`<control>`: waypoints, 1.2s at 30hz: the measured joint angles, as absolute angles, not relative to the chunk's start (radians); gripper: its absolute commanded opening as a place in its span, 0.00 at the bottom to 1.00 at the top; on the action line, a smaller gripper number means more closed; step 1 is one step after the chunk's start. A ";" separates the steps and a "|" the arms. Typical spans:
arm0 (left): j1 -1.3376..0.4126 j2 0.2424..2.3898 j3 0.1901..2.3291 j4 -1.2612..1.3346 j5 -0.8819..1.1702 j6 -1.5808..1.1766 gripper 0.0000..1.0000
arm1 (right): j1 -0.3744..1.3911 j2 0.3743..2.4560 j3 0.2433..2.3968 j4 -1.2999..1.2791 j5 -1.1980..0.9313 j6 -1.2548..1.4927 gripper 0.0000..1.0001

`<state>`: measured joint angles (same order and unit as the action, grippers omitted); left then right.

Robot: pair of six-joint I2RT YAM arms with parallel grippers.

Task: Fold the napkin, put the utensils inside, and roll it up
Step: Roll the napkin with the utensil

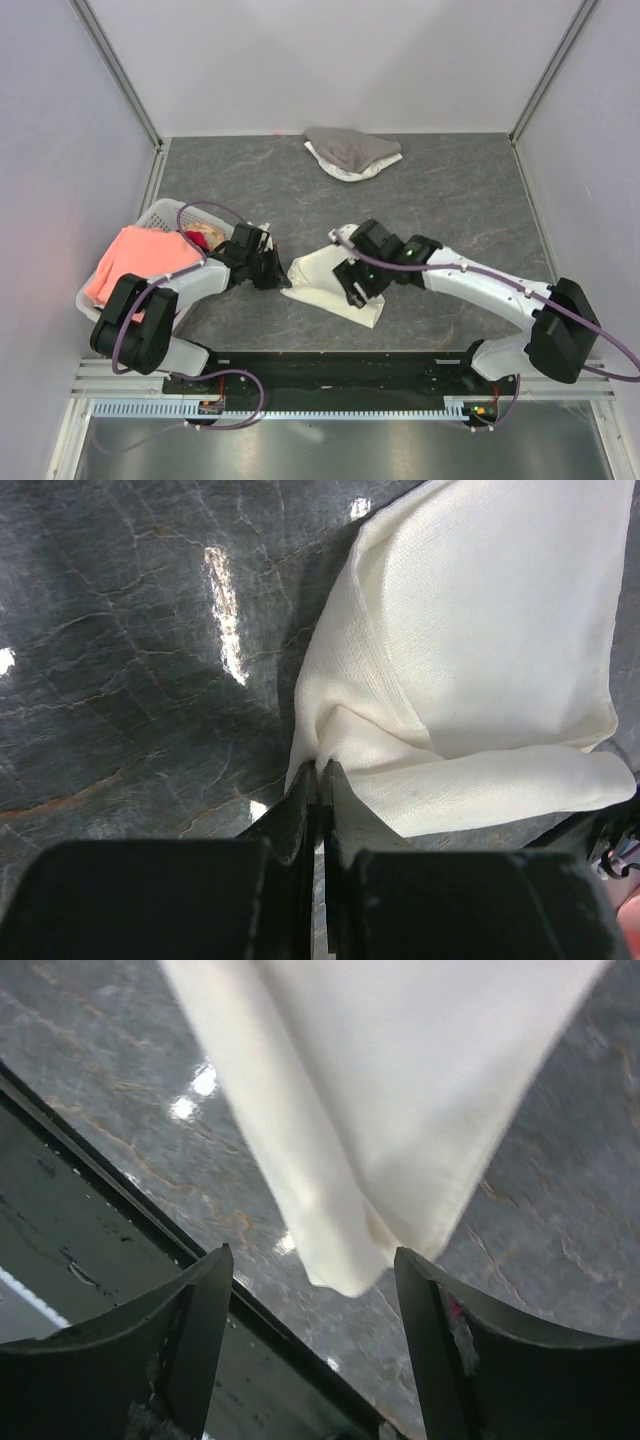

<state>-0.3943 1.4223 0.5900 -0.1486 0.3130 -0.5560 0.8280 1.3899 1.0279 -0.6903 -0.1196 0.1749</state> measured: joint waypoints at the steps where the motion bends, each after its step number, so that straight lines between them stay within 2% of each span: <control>1: -0.394 1.424 0.591 -0.149 0.313 -0.556 0.02 | 0.874 1.390 1.030 -0.681 -0.088 0.168 0.75; 6: -0.394 1.430 0.596 -0.151 0.316 -0.556 0.02 | 1.124 1.422 1.028 -0.570 0.153 0.125 0.76; 11: -0.394 1.436 0.601 -0.153 0.318 -0.556 0.02 | 1.215 1.509 1.015 -0.431 0.300 0.064 0.75; 17: -0.394 1.447 0.612 -0.157 0.323 -0.556 0.02 | 1.231 1.634 1.008 -0.323 0.331 -0.008 0.73; 28: -0.394 1.455 0.624 -0.171 0.323 -0.556 0.02 | 1.206 1.711 1.004 -0.259 0.319 -0.058 0.67; 35: -0.394 1.455 0.624 -0.170 0.326 -0.545 0.02 | 1.140 1.744 0.994 -0.236 0.244 -0.057 0.56; 36: -0.394 1.455 0.624 -0.169 0.327 -0.543 0.02 | 1.132 1.745 0.994 -0.234 0.228 -0.057 0.49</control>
